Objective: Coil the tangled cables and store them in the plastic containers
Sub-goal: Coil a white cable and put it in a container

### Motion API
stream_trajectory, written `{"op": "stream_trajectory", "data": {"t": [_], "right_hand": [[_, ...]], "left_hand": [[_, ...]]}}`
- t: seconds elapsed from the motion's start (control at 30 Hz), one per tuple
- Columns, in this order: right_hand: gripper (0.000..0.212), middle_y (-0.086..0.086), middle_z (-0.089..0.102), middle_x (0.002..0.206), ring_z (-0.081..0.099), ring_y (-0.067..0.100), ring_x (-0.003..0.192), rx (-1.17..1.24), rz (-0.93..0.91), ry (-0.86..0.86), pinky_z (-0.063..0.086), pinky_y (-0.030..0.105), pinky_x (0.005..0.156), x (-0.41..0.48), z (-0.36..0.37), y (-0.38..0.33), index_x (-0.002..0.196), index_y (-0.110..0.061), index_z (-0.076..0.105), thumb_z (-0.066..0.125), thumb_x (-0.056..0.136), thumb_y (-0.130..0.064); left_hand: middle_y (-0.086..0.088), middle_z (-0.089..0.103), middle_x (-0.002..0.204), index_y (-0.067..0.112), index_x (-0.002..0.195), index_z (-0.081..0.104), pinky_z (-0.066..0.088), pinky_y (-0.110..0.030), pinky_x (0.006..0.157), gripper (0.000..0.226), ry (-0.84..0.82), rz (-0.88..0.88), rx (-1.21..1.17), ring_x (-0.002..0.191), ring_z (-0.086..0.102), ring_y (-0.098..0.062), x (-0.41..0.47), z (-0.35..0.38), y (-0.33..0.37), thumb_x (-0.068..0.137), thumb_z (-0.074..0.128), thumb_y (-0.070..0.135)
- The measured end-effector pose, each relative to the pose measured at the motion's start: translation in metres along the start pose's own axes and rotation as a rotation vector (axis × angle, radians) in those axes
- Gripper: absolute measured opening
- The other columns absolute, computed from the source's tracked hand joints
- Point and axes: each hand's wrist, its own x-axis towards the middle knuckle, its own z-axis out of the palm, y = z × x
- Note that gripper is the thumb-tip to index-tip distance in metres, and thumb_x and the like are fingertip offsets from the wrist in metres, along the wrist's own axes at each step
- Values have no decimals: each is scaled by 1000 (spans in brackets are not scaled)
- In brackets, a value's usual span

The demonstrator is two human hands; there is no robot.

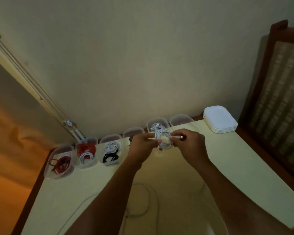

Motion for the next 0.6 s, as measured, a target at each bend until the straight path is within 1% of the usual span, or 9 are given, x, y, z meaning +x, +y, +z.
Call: {"op": "stream_trajectory", "data": {"t": [0.07,0.1,0.2,0.3,0.33,0.4,0.47,0.53,0.6], "right_hand": [[15,-4,74,77,68,5,67,-18,14,-37,56,25,66,32,17,16,96,-10,80,82,81,-12],[15,-6,72,74,66,4,66,-33,16,-58,53,25,66,46,24,22,95,-11,80,82,80,-13],[13,-10,67,73,62,4,65,-59,-12,-135,48,25,67,84,46,42,93,-12,80,80,81,-11],[17,-4,71,82,64,9,71,-102,-8,-251,48,21,67,107,59,56,101,-9,79,78,84,-11],[18,-1,73,86,63,9,70,-121,-5,-290,47,18,66,111,62,60,103,-9,79,78,84,-11],[19,2,75,88,62,9,69,-193,-27,-384,46,18,65,116,66,68,103,-11,80,76,85,-10],[18,7,76,90,62,13,71,-324,-86,-490,44,19,65,114,68,74,104,-14,80,75,87,-14],[18,7,75,91,61,12,73,-408,-109,-540,39,17,64,112,67,79,105,-20,80,74,88,-21],[17,3,71,91,63,18,85,-523,-154,-526,43,28,73,112,66,80,105,-30,80,68,92,-30]], "left_hand": [[-1,74,77,12,104,78,44,-17,55,19,33,-6,46,56,60,1,35,-2,-4,88,80,22],[-5,74,76,13,99,78,43,-17,53,16,49,-13,69,49,54,1,48,-4,-5,88,80,25],[-6,69,69,8,96,80,43,-19,48,25,64,-29,173,42,48,-4,89,-6,-15,91,78,32],[-3,60,56,7,88,79,40,-20,42,28,71,-19,353,35,42,-5,118,-5,-25,91,77,35],[-5,63,58,8,89,80,46,-25,46,27,72,5,428,39,46,-8,125,-4,-28,91,77,35],[-7,72,72,11,98,80,59,-36,64,23,59,44,526,56,62,-15,136,0,-38,88,79,32],[-6,77,92,16,112,78,60,-35,78,31,54,58,587,78,71,-19,142,6,-49,85,81,32],[-5,78,104,20,114,77,58,-36,86,33,59,83,669,93,73,-21,144,10,-56,85,81,36],[-6,76,110,22,110,79,57,-39,90,28,68,136,739,101,71,-25,146,13,-58,86,79,36]]}}
